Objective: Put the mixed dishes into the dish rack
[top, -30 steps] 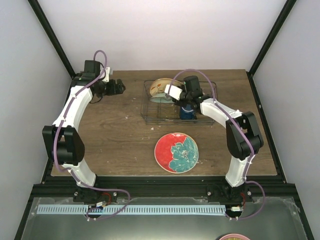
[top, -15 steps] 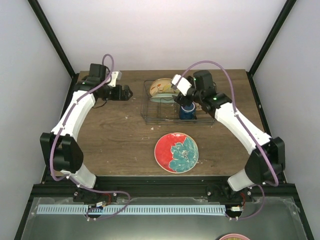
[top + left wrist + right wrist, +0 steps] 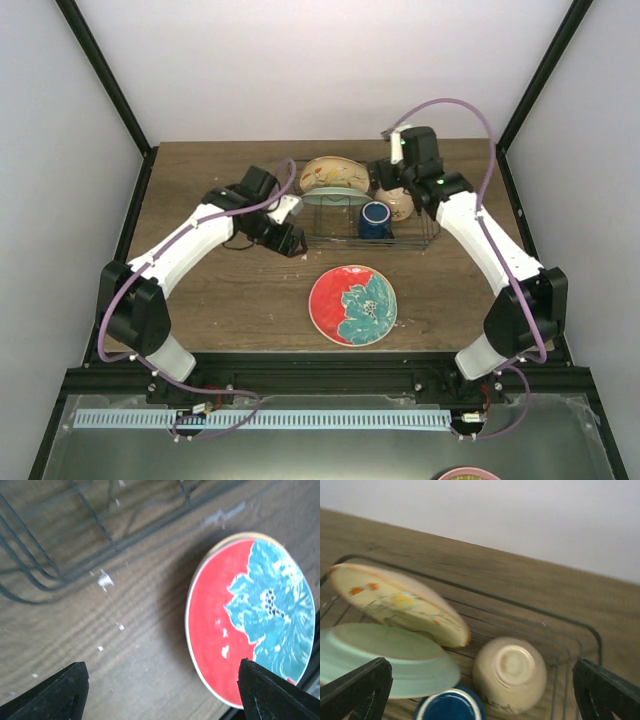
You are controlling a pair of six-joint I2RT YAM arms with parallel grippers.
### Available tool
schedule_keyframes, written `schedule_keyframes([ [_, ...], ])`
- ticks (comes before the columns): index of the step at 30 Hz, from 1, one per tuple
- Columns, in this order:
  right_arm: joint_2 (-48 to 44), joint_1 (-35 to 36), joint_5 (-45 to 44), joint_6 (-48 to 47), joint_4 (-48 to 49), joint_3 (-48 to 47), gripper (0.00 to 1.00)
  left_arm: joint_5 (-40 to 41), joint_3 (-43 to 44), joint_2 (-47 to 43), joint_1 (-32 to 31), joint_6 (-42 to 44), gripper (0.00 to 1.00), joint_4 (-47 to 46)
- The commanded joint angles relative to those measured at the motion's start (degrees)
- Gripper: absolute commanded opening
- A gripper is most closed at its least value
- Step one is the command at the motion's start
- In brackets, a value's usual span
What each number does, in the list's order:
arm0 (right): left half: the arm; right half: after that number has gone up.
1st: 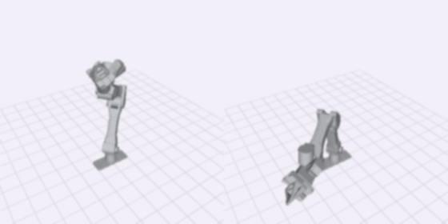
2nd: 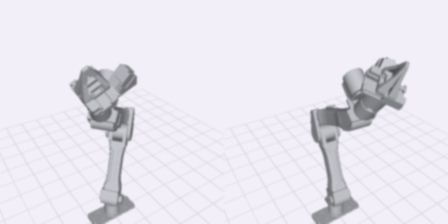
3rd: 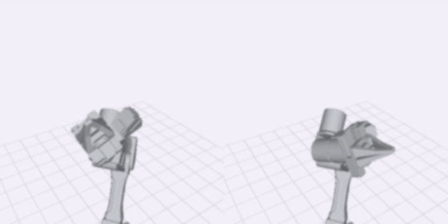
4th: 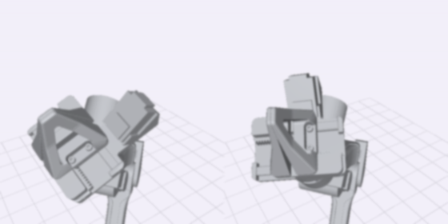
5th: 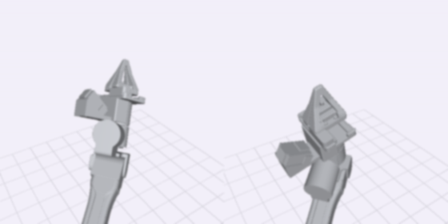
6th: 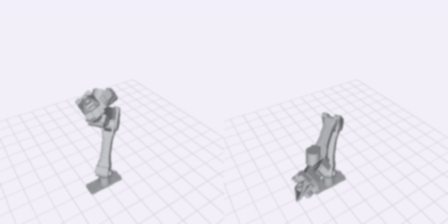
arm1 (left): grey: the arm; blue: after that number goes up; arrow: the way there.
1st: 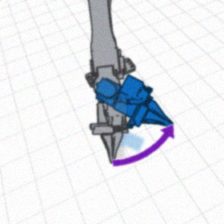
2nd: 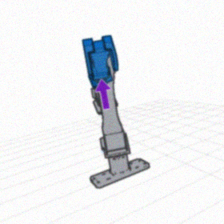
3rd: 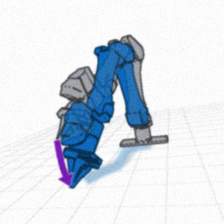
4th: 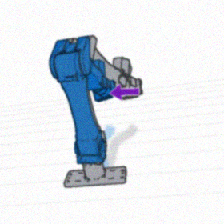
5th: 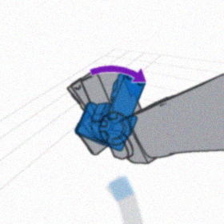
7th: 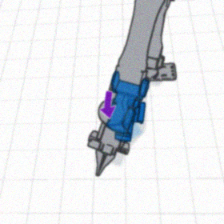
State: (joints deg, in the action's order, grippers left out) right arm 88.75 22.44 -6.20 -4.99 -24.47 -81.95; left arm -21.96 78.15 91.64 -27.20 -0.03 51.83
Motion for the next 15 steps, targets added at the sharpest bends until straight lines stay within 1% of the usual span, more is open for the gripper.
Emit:
schedule_keyframes([
  [1,-1.47,-6.76,-1.77,20.08,-7.42,-3.0,1.0,-1.05,-3.27,0.34,-2.81,1.15,0.82,2.38],
  [4,-2.2,-8.7,-3.58,22.1,-9.72,-2.88,1.0,-4.24,-5.2,1.12,-4.36,1.64,0.81,3.0],
  [8,-3.3,-10.75,-3.05,25.26,-11.52,-2.44,1.0,-7.71,-6.99,4.04,-5.76,2.05,0.81,3.28],
  [15,-5.35,-11.3,-1.65,28.06,-11.91,-0.87,1.0,-12.45,-12.74,6.33,-6.47,-0.81,0.8,-5.43],
])
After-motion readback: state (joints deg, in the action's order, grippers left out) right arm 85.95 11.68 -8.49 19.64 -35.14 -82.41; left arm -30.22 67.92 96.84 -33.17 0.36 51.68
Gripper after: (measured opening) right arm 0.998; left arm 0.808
